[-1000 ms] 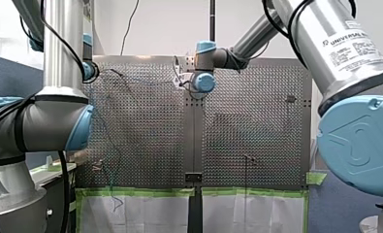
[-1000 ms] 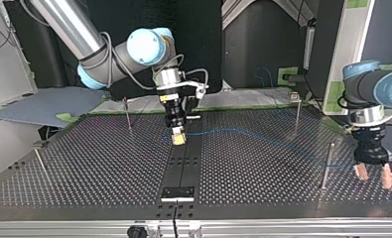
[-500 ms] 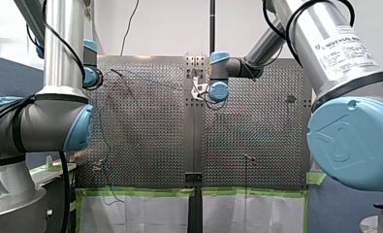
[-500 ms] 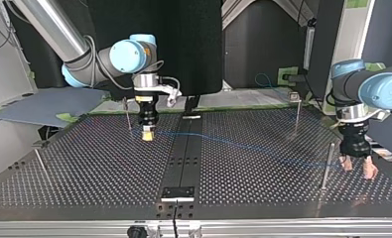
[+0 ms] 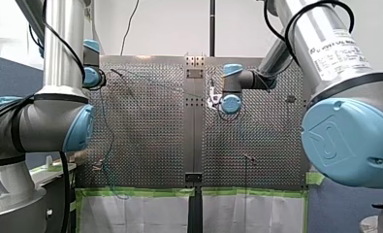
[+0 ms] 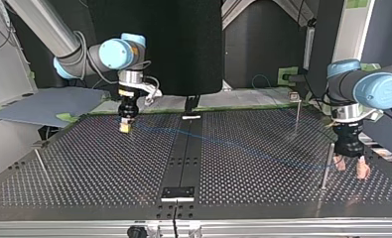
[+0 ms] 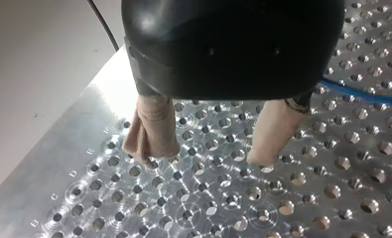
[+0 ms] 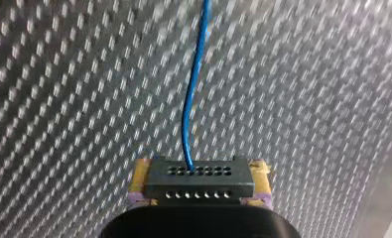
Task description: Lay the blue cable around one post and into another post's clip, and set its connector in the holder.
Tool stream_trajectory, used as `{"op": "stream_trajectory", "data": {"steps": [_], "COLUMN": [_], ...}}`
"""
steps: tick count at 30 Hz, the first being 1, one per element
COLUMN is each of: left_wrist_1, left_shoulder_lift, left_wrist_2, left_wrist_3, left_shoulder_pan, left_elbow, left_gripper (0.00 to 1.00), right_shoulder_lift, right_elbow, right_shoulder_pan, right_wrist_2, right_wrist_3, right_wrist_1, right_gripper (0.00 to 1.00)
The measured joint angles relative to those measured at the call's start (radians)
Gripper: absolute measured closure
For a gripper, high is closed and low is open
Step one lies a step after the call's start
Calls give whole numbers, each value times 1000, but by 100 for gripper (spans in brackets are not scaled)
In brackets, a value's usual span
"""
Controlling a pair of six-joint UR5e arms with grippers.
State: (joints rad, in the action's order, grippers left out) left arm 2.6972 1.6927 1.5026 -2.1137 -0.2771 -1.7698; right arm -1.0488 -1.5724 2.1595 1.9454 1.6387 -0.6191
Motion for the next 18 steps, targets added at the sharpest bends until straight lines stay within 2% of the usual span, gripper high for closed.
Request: {"op": "stream_trajectory", "data": {"steps": [3,10,12,18], "left_wrist_1": [0,2,2,3], "left_shoulder_lift": [0,0,0,0], "left_wrist_2": [0,-2,-3,-3], "left_wrist_3": [-3,-11,-12,-12], "left_shoulder_pan": [1,5,6,6], "left_elbow": [0,0,0,0], "left_gripper": [0,0,0,0], "right_shoulder_lift": [9,70,84,136], "right_elbow": [-30,-101,-115,-167], "right_shoulder_pan": [-15,-40,-44,-58], "right_wrist_2": [30,101,115,142], "right_wrist_3": [7,13,22,69], "right_wrist_1": [-30,-101,-115,-167], "right_gripper": [100,100,100,100]}}
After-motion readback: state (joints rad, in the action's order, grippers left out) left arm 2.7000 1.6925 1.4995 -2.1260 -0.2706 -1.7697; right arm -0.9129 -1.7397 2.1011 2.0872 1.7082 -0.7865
